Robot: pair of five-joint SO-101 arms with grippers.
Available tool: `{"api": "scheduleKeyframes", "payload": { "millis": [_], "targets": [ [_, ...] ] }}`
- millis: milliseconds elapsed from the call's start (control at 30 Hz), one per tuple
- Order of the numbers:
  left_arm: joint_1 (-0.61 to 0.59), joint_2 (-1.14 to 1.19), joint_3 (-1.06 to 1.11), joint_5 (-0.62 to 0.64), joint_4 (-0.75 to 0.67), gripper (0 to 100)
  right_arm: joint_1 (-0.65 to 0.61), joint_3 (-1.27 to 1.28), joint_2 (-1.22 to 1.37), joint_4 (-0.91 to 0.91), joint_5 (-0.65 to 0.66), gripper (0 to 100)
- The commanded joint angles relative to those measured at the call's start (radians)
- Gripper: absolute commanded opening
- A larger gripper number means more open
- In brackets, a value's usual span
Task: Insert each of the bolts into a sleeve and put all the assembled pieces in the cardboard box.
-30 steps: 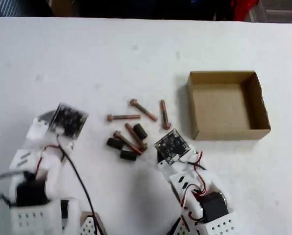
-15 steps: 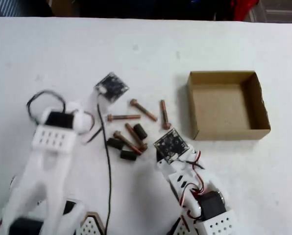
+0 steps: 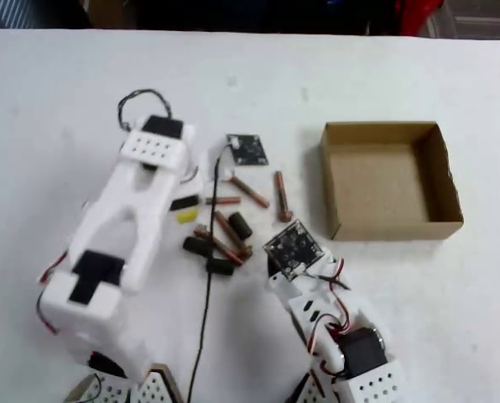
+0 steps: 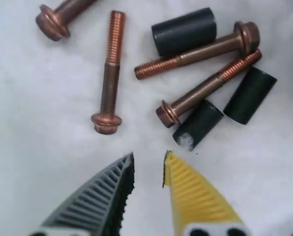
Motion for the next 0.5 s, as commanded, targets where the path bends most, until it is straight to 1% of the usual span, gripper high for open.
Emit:
{"api": "scheduleKeyframes", "payload": {
  "millis": [0,200,333,467],
  "targets": [
    [0.007,0.077,-0.173,-0.008,0.005,14,-0.004,-0.009,-0.008,-0.022,-0.005,1.6],
    [0.012,0.254,-0.37,-0.009,0.02,15,-0.004,-0.009,-0.008,-0.022,-0.005,1.6],
    [0.013,0.372,-0.479,-0.077,0.081,15,-0.004,-0.008,-0.008,-0.022,-0.003,1.6],
    [0.004,0.478,-0.608,-0.084,0.123,15,-0.004,-0.008,-0.008,-0.022,-0.003,1.6]
  ]
}}
